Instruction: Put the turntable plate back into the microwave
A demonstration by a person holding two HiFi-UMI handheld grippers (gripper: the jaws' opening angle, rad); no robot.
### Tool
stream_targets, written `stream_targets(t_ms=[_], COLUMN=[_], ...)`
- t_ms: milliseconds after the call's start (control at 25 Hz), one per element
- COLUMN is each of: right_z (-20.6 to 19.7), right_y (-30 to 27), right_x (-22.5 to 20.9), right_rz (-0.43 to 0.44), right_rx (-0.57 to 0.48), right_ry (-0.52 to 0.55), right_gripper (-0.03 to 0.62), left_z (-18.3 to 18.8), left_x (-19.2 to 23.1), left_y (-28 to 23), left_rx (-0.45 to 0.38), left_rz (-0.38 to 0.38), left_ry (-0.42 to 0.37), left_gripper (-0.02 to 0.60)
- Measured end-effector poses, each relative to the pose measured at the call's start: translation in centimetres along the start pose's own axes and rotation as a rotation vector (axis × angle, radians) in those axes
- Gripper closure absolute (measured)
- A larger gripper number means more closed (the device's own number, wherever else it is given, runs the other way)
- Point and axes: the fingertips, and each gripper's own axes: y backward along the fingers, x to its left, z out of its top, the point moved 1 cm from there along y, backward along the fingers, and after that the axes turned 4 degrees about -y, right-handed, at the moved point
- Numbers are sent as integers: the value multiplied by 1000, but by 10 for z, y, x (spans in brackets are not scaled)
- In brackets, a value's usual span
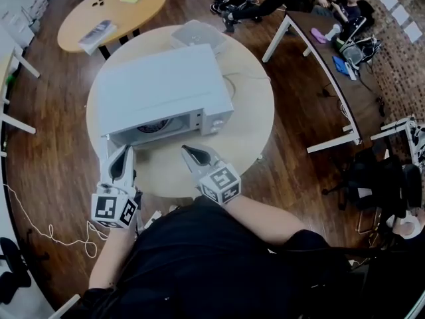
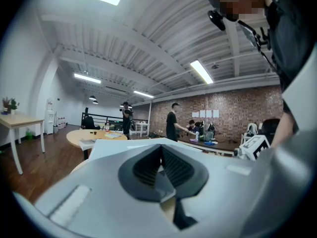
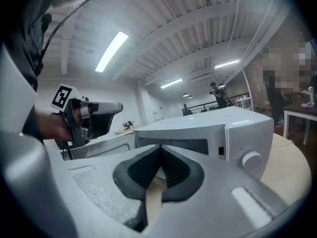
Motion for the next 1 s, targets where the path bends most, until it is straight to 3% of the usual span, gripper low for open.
stream_targets(t_ms=[560,1000], right_z=[-5,-8], right_y=[4,-1], right_x=[-8,-12], right_rz=[-23,-20], right_rx=[19,26], right_ry=[4,-30], right_gripper=[592,592], left_z=[9,9], left_x=[-14,-9], left_y=[-11,-7], left_rx=[-33,-43], left_rz=[-51,-26], left_ry=[-7,-4], left_gripper=[578,578])
